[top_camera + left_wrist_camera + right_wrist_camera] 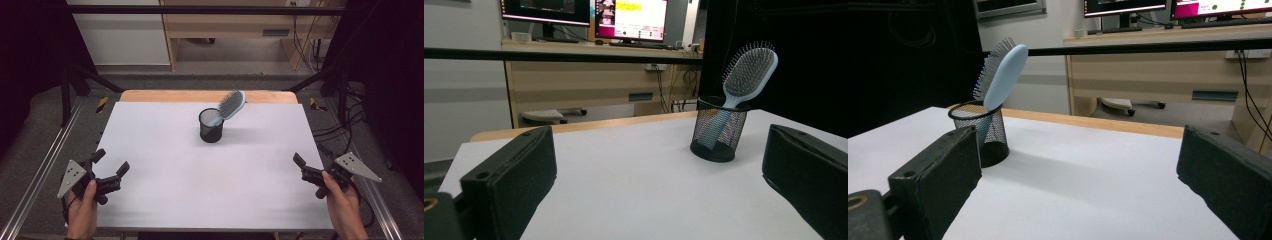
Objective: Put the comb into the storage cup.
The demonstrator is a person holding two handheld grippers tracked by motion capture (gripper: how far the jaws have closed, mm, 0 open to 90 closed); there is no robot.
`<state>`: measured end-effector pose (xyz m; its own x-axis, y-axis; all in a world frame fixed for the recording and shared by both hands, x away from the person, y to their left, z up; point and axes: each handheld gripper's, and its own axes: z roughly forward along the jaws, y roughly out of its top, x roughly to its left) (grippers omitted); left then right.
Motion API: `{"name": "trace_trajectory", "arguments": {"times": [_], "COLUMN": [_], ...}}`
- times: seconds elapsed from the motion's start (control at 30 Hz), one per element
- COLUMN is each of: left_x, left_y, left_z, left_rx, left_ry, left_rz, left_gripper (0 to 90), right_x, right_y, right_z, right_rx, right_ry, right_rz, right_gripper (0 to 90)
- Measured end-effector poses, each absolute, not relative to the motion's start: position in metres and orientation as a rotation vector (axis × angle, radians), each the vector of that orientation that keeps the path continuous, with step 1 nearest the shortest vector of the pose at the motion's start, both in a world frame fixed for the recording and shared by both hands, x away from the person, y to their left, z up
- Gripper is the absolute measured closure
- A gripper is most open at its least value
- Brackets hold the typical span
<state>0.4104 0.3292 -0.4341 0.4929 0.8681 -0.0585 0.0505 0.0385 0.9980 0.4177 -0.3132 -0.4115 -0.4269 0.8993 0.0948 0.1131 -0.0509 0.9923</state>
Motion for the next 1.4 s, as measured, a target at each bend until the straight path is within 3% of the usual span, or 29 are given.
{"name": "trace_trajectory", "arguments": {"times": [1.4], "left_x": [0.413], "left_y": [0.315], "left_z": [-0.436], "left_rx": [1.448], "left_ry": [0.838], "left_rz": [0.702], "left_gripper": [1.8], "right_x": [0.414], "right_y": [-0.278], "right_z": [-0.455], "right_rx": [1.048], "right_ry": [1.746], "right_rz": [1.582], "right_gripper": [4.1]}}
